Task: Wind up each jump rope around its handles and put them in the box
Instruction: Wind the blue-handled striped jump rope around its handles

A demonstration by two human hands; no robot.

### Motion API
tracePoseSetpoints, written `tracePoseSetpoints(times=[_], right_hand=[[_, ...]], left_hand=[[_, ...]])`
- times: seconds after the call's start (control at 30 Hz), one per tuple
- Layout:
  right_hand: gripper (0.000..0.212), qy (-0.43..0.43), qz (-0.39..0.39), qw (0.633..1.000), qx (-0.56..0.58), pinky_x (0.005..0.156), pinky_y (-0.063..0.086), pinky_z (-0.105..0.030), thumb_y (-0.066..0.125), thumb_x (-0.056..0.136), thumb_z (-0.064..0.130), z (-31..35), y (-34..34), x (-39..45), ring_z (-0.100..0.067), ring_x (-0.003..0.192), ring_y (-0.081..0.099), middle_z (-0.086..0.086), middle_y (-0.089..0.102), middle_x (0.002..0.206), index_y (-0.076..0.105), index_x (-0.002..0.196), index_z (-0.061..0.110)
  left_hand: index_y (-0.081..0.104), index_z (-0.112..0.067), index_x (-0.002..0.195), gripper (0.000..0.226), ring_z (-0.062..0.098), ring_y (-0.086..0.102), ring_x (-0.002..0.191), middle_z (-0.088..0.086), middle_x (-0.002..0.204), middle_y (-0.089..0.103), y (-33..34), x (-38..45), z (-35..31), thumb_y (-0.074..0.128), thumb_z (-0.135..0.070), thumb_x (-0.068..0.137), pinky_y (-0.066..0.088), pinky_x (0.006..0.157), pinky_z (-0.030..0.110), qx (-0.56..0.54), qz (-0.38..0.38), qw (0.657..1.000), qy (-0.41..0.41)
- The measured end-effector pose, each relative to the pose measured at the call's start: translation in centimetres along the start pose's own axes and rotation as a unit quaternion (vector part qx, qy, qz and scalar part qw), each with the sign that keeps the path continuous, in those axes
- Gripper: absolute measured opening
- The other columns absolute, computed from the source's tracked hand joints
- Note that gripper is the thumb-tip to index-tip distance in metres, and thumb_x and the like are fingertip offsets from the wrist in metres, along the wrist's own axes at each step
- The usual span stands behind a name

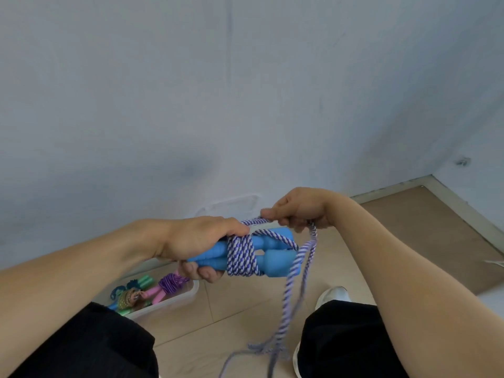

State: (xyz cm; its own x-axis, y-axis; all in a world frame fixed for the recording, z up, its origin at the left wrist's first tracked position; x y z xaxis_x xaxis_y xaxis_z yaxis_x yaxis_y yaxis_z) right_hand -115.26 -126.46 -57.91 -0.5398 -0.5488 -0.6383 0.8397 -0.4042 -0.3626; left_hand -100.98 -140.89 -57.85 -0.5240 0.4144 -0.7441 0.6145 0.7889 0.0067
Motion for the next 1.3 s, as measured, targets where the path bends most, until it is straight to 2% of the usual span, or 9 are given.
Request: tracePoseSetpoints(times=[0.1, 0.3, 0.47, 0.57, 0.8, 0.9, 1.0, 1.13, 1.3], right_hand=[[0.040, -0.015, 0.006, 1.000, 0.007, 0.050, 0.036, -0.024, 0.080, 0.071, 0.044, -1.3, -1.0, 0.3, -0.013, 0.048, 0.038, -0.001, 0.052, 0.057, 0.059, 0.068, 0.010], [0.012, -0.132, -0.199, 0.960, -0.146, 0.083, 0.054, -0.028, 0.074, 0.084, 0.016, -0.7, -2.1, 1.0, -0.015, 0.091, 0.068, 0.000, 0.071, 0.100, 0.069, 0.095, 0.020], [0.028, -0.291, 0.115, 0.922, 0.227, 0.088, 0.050, -0.030, 0.050, 0.093, 0.002, 4.1, 4.6, -0.7, -0.014, 0.092, 0.065, -0.009, 0.066, 0.105, 0.060, 0.119, 0.002], [0.022, -0.270, 0.151, 0.895, 0.320, 0.093, 0.050, -0.035, 0.049, 0.090, 0.004, 5.2, 6.1, -1.1, -0.019, 0.085, 0.063, -0.010, 0.065, 0.092, 0.063, 0.106, 0.006], [0.008, -0.269, 0.014, 0.939, 0.214, 0.049, 0.030, -0.020, 0.060, 0.086, 0.002, 5.8, 5.8, -1.4, -0.007, 0.052, 0.033, -0.001, 0.043, 0.063, 0.058, 0.083, 0.009], [0.012, -0.298, -0.016, 0.938, 0.178, 0.053, 0.041, -0.026, 0.061, 0.088, 0.004, 6.0, 5.5, -1.4, -0.014, 0.060, 0.047, -0.005, 0.055, 0.073, 0.064, 0.100, 0.005], [0.027, -0.343, -0.008, 0.929, 0.140, 0.083, 0.054, -0.036, 0.058, 0.090, 0.007, 6.5, 5.6, -2.0, -0.017, 0.097, 0.064, -0.002, 0.070, 0.107, 0.064, 0.115, 0.010], [0.014, -0.363, 0.018, 0.925, 0.115, 0.077, 0.048, -0.016, 0.054, 0.089, 0.002, 7.0, 6.0, -3.1, -0.001, 0.083, 0.060, 0.013, 0.067, 0.088, 0.062, 0.093, 0.013], [0.016, -0.317, -0.001, 0.940, 0.125, 0.055, 0.042, -0.019, 0.050, 0.085, 0.007, 6.6, 6.3, -2.4, -0.012, 0.061, 0.043, -0.010, 0.050, 0.074, 0.055, 0.099, 0.001]], left_hand=[[0.056, -0.008, 0.085, 0.063, 0.014, 0.023, 0.041, 0.004, 0.052, 0.036, -0.6, -1.1, -0.3, 0.024, -0.062, 0.094, 0.016, 0.042, 0.019, 0.018, -0.023, 0.999, 0.034], [0.051, -0.012, 0.066, 0.060, 0.013, 0.021, 0.041, 0.006, 0.052, 0.035, -2.4, -1.6, -0.6, 0.022, -0.053, 0.100, 0.012, 0.043, 0.022, -0.041, -0.078, 0.992, 0.088], [0.069, -0.010, 0.087, 0.062, 0.010, 0.026, 0.034, 0.004, 0.051, 0.037, -2.5, -1.7, -1.3, 0.033, -0.061, 0.083, 0.015, 0.040, 0.017, -0.179, 0.025, 0.972, 0.151], [0.064, -0.008, 0.090, 0.058, 0.009, 0.027, 0.033, 0.003, 0.050, 0.037, -3.3, -1.9, -1.7, 0.034, -0.057, 0.084, 0.024, 0.040, 0.012, -0.243, 0.054, 0.949, 0.193], [0.068, -0.006, 0.085, 0.058, 0.011, 0.035, 0.032, 0.006, 0.051, 0.046, -3.7, -1.6, -0.6, 0.042, -0.058, 0.081, 0.031, 0.036, 0.014, -0.251, 0.080, 0.948, 0.180], [0.068, -0.004, 0.087, 0.056, 0.012, 0.038, 0.034, 0.006, 0.052, 0.049, -3.3, -1.6, -0.8, 0.063, -0.057, 0.071, 0.031, 0.038, 0.014, -0.256, 0.118, 0.940, 0.190], [0.068, -0.002, 0.091, 0.056, 0.012, 0.042, 0.035, 0.007, 0.053, 0.053, -2.7, -1.7, -1.1, 0.061, -0.056, 0.077, 0.034, 0.039, 0.014, -0.257, 0.178, 0.931, 0.190], [0.064, 0.001, 0.099, 0.059, 0.012, 0.048, 0.040, 0.007, 0.058, 0.056, -2.3, -1.8, -1.0, 0.048, -0.055, 0.088, 0.031, 0.040, 0.018, -0.255, 0.237, 0.920, 0.181], [0.069, 0.000, 0.094, 0.066, 0.014, 0.039, 0.037, 0.009, 0.054, 0.055, -3.1, -1.2, -0.5, 0.054, -0.063, 0.079, 0.022, 0.040, 0.022, -0.217, 0.179, 0.950, 0.134]])
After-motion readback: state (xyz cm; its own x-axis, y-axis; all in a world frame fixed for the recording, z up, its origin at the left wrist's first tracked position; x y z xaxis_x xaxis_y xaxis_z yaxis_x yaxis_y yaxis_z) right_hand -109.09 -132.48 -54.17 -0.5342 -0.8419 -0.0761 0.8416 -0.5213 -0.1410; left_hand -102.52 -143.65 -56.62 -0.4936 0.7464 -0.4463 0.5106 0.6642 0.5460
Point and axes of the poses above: each hand's wrist, its own x-axis towards the middle knuckle, its own y-axis out of the palm, z = x × y, the point moved 5 cm from there along x, towards the middle knuckle
